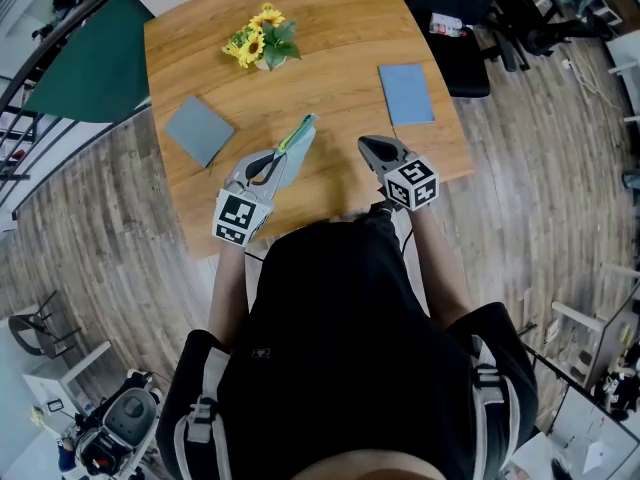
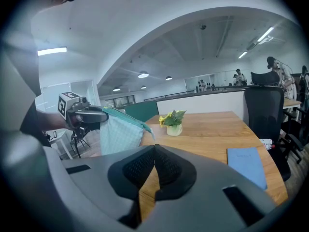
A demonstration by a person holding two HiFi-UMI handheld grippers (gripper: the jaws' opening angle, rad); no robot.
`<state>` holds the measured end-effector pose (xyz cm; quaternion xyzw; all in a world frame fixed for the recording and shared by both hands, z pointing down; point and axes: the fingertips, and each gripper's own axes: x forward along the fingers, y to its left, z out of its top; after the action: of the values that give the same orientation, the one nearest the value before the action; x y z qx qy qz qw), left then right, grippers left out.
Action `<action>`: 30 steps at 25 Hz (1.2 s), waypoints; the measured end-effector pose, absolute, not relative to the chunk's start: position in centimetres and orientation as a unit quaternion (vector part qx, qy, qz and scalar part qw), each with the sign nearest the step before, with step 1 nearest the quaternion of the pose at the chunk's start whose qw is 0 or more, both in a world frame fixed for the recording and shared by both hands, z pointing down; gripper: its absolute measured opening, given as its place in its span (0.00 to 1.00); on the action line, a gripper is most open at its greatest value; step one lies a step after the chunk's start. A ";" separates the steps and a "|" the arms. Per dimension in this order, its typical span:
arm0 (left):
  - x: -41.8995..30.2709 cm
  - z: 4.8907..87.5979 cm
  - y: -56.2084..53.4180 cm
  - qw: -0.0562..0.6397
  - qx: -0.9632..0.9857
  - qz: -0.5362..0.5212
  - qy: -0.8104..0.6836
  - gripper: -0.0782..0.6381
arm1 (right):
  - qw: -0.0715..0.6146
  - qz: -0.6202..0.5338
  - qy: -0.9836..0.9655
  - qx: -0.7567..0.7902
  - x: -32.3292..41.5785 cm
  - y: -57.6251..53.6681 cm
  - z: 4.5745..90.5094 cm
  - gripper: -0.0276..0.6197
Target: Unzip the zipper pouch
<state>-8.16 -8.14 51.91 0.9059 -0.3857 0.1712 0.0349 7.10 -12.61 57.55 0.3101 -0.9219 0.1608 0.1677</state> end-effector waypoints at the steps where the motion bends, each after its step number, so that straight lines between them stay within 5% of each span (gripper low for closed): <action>1: -8.3 52.0 -8.2 0.035 0.905 0.173 -0.387 0.12 | 0.169 0.161 -0.922 0.309 7.1 -12.5 57.7 0.05; 30: -8.8 52.4 -8.6 0.033 0.903 0.181 -0.388 0.12 | 0.178 0.175 -0.921 0.300 7.0 -11.5 58.9 0.05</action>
<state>-8.77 -8.64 52.39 0.9031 -0.3879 0.1812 0.0329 7.00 -11.53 58.93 0.3001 -0.9207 0.1749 0.1780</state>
